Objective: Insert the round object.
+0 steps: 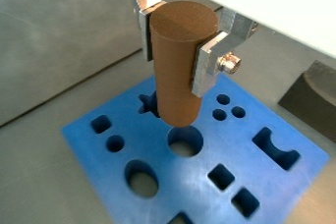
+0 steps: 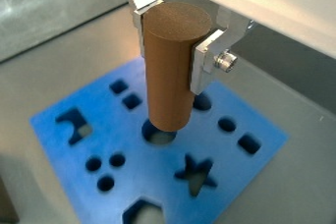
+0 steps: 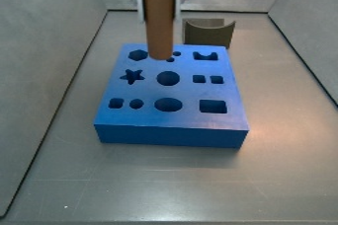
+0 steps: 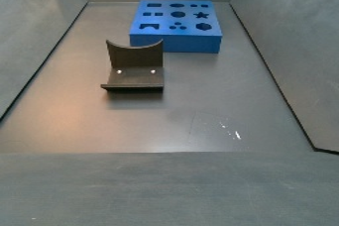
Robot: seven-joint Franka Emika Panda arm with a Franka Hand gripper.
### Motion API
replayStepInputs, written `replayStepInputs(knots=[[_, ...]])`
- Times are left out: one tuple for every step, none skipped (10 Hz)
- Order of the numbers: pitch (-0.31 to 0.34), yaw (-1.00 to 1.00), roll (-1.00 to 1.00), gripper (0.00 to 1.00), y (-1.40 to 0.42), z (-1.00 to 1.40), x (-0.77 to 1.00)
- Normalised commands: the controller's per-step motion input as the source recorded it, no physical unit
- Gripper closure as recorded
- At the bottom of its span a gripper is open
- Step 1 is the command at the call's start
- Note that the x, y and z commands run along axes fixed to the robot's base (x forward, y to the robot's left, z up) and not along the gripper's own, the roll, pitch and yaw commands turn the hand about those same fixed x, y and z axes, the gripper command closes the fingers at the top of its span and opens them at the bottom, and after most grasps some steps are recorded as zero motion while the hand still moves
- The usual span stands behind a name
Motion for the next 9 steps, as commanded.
replayStepInputs(knots=[[0.000,0.00,0.00,1.00,0.13,-1.00,0.31],[0.064,0.00,0.00,1.00,0.00,-0.80,0.52],[0.116,0.00,0.00,1.00,-0.03,-0.50,0.48],[0.114,0.00,0.00,1.00,0.00,-0.34,0.37],[0.196,0.00,0.00,1.00,0.00,-0.02,0.22],[-0.016,0.00,0.08,1.00,-0.03,-0.33,0.00],[-0.037,0.00,0.06,1.00,-0.05,-0.34,0.00],[-0.043,0.00,0.03,1.00,-0.08,-0.27,0.00],[-0.097,0.03,0.01,1.00,-0.06,-0.24,0.00]])
